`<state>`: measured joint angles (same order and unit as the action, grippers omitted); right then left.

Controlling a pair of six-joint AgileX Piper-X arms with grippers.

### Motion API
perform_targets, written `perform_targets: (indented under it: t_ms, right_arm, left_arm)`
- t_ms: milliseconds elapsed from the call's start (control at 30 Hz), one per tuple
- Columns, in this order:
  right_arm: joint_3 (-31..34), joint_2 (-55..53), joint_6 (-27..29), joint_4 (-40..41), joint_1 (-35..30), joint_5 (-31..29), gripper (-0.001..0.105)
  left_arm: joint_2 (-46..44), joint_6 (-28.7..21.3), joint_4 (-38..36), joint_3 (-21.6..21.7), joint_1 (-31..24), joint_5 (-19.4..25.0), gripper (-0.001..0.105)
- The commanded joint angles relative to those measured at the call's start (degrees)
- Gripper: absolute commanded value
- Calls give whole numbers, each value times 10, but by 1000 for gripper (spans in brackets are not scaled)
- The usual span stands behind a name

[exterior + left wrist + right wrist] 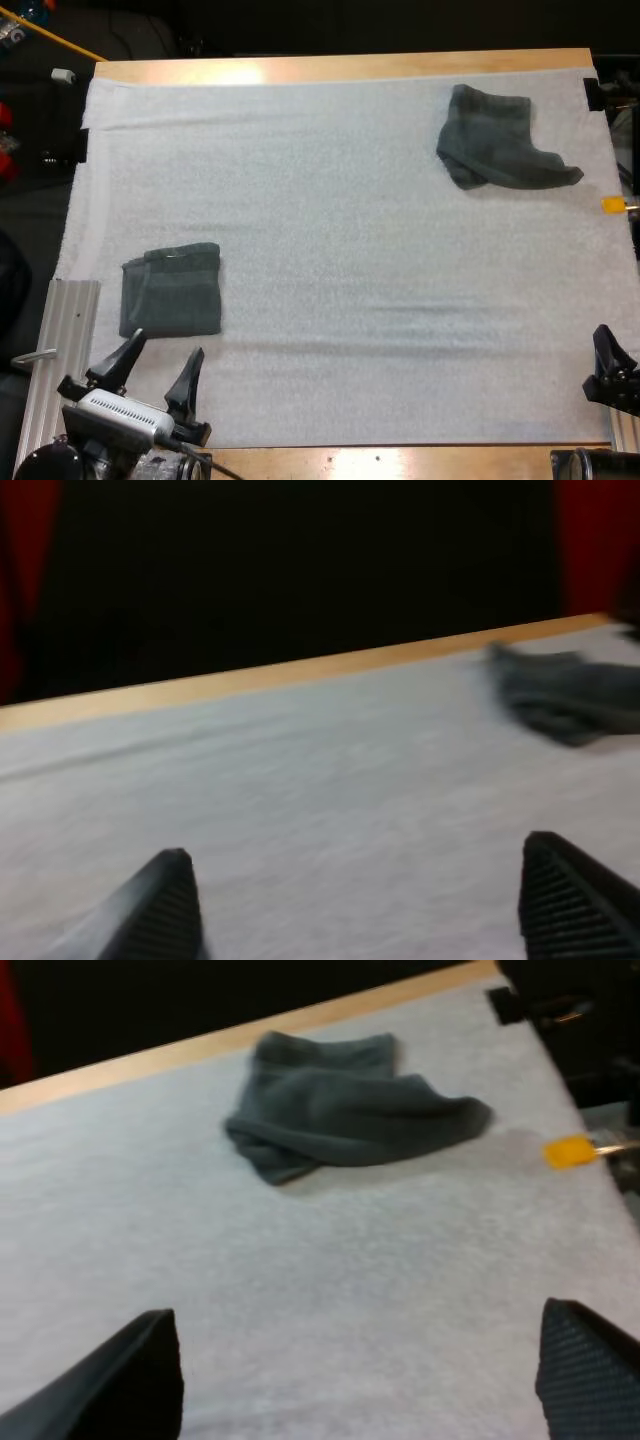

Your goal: Pick towel from pile, fold and stack

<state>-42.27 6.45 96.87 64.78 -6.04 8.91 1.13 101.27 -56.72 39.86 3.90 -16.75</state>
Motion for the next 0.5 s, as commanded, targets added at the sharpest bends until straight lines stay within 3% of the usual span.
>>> perform_targets:
  t_ms: [0, 233, 467]
  right_arm:
    - [-19, 13, 4, 10, 0, 24, 71]
    - [-98, 76, 6, 36, 0, 143, 71]
    - [-177, 133, 6, 37, 0, 158, 71]
  left_arm:
    - [16, 7, 5, 9, 14, -10, 65]
    - [96, 7, 5, 66, 77, -62, 65]
    - [164, 3, 5, 128, 96, -62, 65]
